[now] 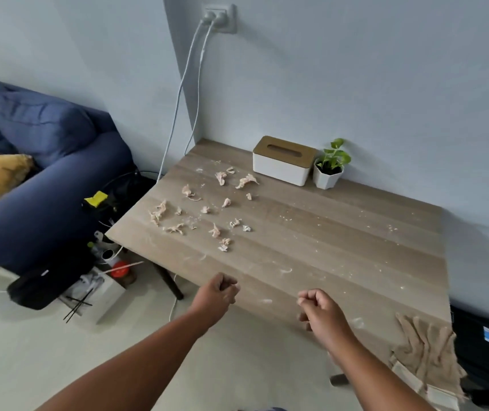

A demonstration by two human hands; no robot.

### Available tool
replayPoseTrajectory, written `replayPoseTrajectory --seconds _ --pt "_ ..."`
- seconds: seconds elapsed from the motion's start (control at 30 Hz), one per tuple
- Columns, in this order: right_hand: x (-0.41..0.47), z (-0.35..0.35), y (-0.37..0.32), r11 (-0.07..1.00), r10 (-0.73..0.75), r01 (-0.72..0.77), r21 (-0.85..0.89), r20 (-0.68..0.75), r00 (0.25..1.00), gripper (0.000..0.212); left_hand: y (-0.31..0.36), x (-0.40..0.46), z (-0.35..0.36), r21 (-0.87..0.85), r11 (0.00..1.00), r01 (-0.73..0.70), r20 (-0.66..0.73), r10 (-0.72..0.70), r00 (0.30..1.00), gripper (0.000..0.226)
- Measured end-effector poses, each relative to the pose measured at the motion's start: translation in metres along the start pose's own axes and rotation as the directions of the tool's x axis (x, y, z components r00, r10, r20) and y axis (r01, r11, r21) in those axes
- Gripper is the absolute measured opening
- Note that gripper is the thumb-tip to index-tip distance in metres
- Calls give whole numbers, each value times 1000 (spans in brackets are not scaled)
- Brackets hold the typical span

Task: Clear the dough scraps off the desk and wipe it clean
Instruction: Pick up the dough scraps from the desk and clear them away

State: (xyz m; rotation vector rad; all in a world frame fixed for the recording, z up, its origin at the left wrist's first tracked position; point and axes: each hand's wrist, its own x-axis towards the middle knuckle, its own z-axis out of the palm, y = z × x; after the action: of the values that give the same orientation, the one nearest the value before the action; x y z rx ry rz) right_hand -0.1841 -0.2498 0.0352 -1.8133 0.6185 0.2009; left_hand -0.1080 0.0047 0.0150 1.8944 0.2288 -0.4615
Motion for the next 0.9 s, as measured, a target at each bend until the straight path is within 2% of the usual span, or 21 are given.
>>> replayPoseTrajectory --seconds 0.2,0.53,0.7,0.8,0.9 --pt "24 56 -31 983 -89 96 -159 49 995 6 -4 44 -69 -7 1000 18 -103 -18 995 6" --pt "95 112 -56 912 -178 230 -341 177 968 22 0 108 -90 292 952 -92 -53 112 992 14" --pt "143 146 -60 859 -153 255 -444 253 955 48 1 143 -94 410 900 -150 47 144 988 22" --pt "162 160 -69 787 -141 289 -546 297 945 70 5 162 -103 460 870 -177 78 159 984 28" --pt "178 174 -77 705 -163 349 -617 338 927 83 11 182 -110 512 832 -214 114 181 977 37"
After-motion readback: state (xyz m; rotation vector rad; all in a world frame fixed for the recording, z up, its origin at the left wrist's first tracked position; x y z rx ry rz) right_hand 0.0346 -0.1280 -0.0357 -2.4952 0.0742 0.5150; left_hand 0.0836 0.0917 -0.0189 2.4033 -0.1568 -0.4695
